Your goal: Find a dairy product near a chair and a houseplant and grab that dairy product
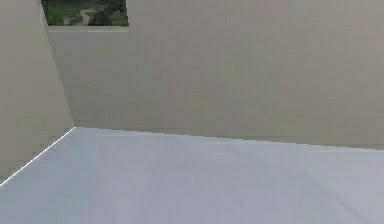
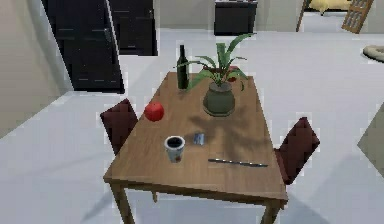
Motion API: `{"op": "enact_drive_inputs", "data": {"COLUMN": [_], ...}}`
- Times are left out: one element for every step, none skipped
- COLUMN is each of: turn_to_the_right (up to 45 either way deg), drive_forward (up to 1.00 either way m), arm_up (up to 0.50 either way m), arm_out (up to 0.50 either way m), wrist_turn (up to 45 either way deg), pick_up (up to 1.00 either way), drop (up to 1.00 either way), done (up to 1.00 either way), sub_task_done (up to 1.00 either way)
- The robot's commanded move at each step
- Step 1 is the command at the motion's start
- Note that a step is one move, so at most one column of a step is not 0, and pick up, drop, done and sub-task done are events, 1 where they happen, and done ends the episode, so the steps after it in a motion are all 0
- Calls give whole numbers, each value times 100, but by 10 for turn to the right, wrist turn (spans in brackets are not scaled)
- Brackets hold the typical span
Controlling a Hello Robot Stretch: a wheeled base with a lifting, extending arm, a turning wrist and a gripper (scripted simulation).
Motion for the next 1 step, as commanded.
{"op": "enact_drive_inputs", "data": {"turn_to_the_right": [0], "drive_forward": [0], "arm_up": [50], "arm_out": [0], "wrist_turn": [0], "pick_up": [0], "drop": [0], "done": [0], "sub_task_done": [0]}}
